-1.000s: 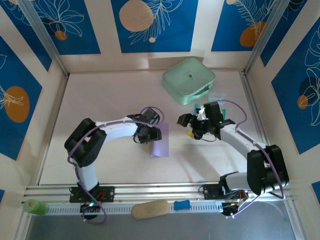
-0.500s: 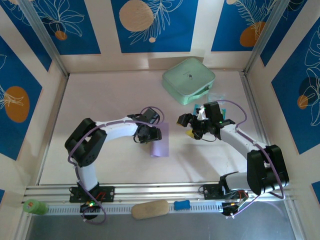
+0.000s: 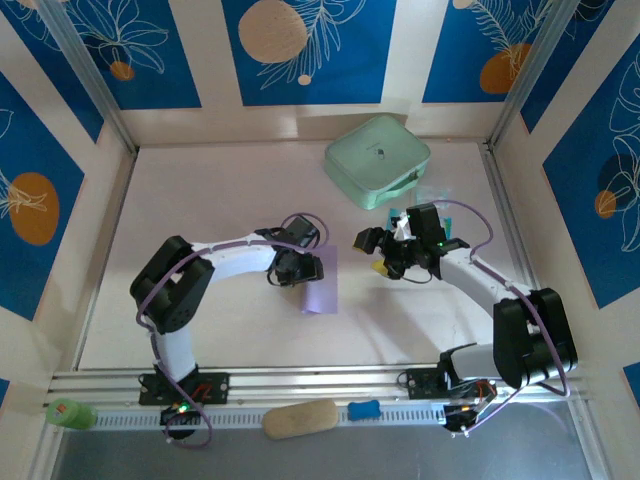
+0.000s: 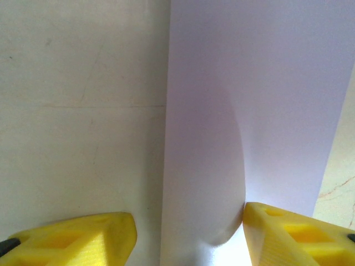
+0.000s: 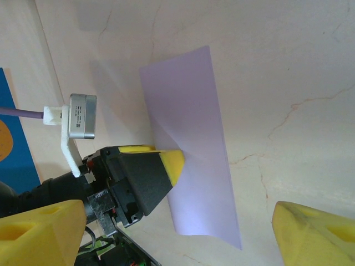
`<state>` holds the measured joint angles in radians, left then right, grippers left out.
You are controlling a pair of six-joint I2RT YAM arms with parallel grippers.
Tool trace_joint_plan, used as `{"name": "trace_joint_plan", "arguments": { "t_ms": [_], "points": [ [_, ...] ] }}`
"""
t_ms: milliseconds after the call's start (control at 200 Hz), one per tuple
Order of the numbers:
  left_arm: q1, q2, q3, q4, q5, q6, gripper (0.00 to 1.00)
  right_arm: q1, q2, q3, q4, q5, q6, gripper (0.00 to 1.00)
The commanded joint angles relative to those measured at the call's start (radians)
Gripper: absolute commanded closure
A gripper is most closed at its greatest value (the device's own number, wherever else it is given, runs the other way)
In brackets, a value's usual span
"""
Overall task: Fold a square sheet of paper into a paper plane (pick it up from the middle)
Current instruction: First fold the square sheet of paper in half at the center of the table.
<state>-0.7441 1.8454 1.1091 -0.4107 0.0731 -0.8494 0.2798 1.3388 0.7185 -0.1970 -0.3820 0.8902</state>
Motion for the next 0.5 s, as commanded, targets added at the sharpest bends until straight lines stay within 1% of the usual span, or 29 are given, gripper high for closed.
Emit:
{"name": "trace_joint_plan", "arguments": {
  "t_ms": [0,60,495],
  "points": [
    [0.005,0.116,-0.035,0.041,-0.034,0.047,0.40,0.008,0.008,0.007,-0.005,-0.017,-0.017,0.12],
    [0.006,0.114,-0.036,0.037,-0.042,0.045,0.40,0.007,0.009,0.007,-0.005,-0.019,-0.018,0.13],
    [0.005,0.131,-0.039,0.069,-0.008,0.036,0.40,0.016,0.019,0.014,-0.005,-0.028,-0.023,0.13]
  ]
}}
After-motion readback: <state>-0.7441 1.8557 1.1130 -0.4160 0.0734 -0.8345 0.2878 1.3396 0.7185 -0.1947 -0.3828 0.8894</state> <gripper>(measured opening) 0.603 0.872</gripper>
